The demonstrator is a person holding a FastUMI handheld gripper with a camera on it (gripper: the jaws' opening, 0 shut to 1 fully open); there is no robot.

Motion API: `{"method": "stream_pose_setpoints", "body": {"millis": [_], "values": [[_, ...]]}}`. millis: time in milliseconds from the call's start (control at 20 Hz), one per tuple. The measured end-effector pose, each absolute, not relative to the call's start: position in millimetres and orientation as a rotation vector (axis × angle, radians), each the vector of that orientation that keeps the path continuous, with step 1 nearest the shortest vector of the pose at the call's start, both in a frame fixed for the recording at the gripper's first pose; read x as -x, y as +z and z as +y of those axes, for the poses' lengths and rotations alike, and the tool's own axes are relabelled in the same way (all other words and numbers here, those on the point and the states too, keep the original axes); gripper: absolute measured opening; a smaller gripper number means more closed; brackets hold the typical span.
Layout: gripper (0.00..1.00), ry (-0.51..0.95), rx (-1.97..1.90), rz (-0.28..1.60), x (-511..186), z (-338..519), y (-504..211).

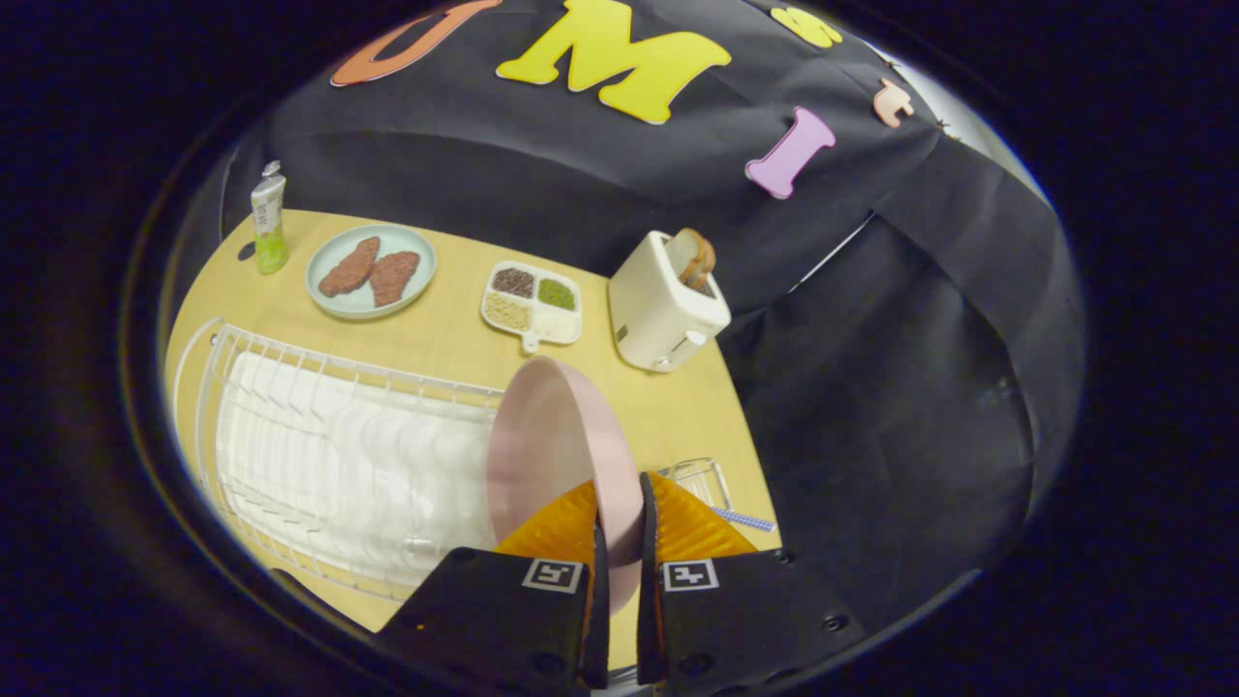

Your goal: Take the plate from the dish rack, then take the spoon from the basket and place it into the plate.

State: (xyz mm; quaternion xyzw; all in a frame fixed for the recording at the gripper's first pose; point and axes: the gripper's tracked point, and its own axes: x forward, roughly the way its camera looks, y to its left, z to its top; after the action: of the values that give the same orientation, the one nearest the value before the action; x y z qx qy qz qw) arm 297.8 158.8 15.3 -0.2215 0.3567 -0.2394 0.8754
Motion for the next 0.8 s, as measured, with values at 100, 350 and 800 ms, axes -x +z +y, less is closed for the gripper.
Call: {"method": "stream_pose_setpoints", "body": {"millis": [100, 350, 800], "values": [[0.16, -0.499, 0.443, 0.695, -296, 166, 23], [0.16, -0.408, 0.366, 0.696, -280, 175, 15], [0.16, -0.118, 0.209, 0.639, -193, 187, 12]]}}
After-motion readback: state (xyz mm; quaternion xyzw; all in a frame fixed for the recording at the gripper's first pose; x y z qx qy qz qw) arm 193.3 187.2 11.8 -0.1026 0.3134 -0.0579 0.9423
